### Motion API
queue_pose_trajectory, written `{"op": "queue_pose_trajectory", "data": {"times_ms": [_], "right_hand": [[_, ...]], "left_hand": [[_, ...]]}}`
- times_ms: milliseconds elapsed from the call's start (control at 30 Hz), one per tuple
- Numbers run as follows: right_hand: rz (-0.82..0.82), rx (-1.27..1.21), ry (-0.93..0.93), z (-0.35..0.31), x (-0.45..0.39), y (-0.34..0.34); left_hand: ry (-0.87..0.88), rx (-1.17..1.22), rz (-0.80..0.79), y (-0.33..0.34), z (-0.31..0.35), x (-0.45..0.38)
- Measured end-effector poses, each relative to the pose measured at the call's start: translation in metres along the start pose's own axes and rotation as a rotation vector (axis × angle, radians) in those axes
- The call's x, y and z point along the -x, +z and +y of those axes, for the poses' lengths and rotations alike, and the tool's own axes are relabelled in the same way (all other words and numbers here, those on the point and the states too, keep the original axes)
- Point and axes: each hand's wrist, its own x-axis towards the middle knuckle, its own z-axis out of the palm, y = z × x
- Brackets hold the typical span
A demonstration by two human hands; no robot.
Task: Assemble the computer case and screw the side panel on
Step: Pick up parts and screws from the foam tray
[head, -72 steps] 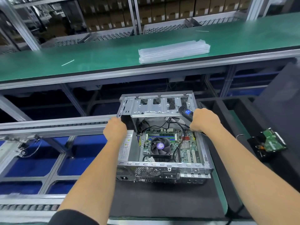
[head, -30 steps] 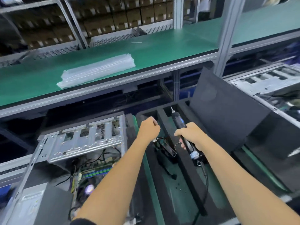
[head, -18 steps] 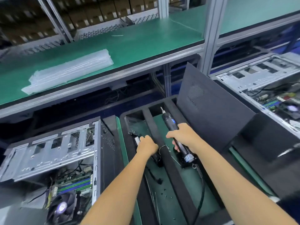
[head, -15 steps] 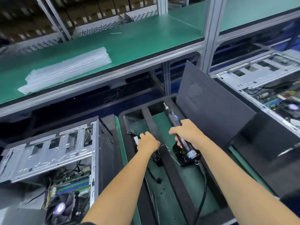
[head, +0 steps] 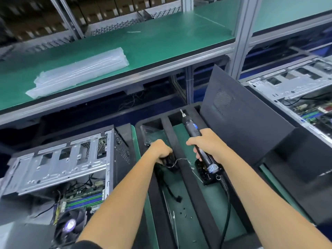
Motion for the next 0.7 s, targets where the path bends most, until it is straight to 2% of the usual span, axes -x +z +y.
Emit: {"op": "queue_pose_trajectory", "data": {"times_ms": [67, 133, 367, 700], "right_hand": [[0.001, -0.017, -0.039, -0.015, 0.003, 0.007], [-0.002, -0.031, -0.085, -0.031, 0.009, 0.018], [0.025, -0.017, -0.251, -0.082, 0.043, 0.083], [-0.029, -0.005, -0.32, -0.12, 0.104, 0.227]], "left_hand": [[0.092, -0.013, 0.028, -0.041, 0.013, 0.015], [0.196, 0.022, 0.127, -0.081, 0.02, 0.037], [0.261, 0.48, 0.367, -0.156, -0.024, 0.1], [0.278, 0.679, 0.381, -0.215, -0.165, 0.173]]}}
